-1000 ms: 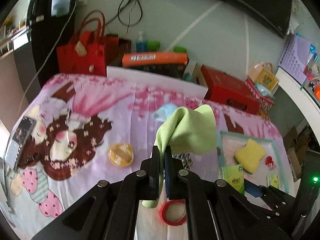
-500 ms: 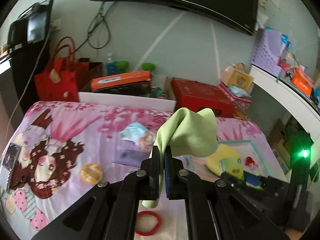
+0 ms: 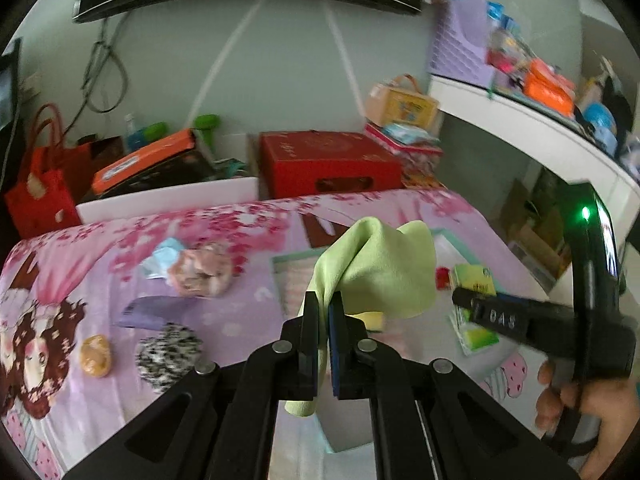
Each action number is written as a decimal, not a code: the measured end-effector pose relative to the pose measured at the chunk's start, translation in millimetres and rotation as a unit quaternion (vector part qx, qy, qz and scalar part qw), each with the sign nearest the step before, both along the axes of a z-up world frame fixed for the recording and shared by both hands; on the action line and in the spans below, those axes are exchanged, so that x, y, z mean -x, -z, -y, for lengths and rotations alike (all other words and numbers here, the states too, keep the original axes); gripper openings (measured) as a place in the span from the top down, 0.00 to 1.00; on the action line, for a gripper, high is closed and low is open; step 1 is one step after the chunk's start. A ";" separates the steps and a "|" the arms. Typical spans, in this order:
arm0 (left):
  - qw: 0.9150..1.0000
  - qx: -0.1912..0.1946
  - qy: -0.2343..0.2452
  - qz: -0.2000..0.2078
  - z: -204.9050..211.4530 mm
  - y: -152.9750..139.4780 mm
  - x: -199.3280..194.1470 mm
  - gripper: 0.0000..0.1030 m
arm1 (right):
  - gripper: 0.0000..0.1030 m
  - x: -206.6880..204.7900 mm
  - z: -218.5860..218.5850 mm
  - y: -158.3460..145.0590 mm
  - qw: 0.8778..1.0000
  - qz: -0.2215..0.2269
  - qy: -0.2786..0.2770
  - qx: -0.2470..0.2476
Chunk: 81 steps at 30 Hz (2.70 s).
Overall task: Organize soft objects
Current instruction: 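Lift the cloth with the left gripper while the right gripper carries the tissue pack toward the tray, then release the cloth into the tray with the left gripper while the right gripper drops the tissue pack, then move the right gripper to the red tape roll while the left gripper moves to the gold puff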
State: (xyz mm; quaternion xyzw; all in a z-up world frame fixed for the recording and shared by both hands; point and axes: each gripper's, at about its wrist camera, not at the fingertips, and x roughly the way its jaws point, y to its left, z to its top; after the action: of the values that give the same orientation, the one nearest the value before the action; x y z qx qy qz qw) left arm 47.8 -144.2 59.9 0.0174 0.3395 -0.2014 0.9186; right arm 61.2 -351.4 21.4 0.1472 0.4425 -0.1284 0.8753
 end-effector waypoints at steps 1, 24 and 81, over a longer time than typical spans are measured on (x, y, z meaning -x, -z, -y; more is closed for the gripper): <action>1.000 -0.005 0.006 -0.002 6.1 2.1 0.8 0.96 | 0.51 1.7 5.6 0.3 1.000 0.000 0.008 -0.001; 0.983 -0.048 0.051 -0.171 45.9 88.1 -11.8 0.96 | 0.51 -4.3 22.4 31.8 0.998 -0.064 0.012 0.014; 0.976 0.000 -0.129 -0.176 -52.5 65.8 -40.2 0.03 | 0.00 -2.6 18.1 21.8 0.998 -0.048 0.020 0.021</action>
State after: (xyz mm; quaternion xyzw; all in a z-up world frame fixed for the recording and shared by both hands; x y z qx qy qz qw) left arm 88.0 -91.7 -5.8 -0.0621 0.4953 -0.0814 0.8627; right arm 63.8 -369.5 -0.4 0.1315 0.4786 -0.1621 0.8529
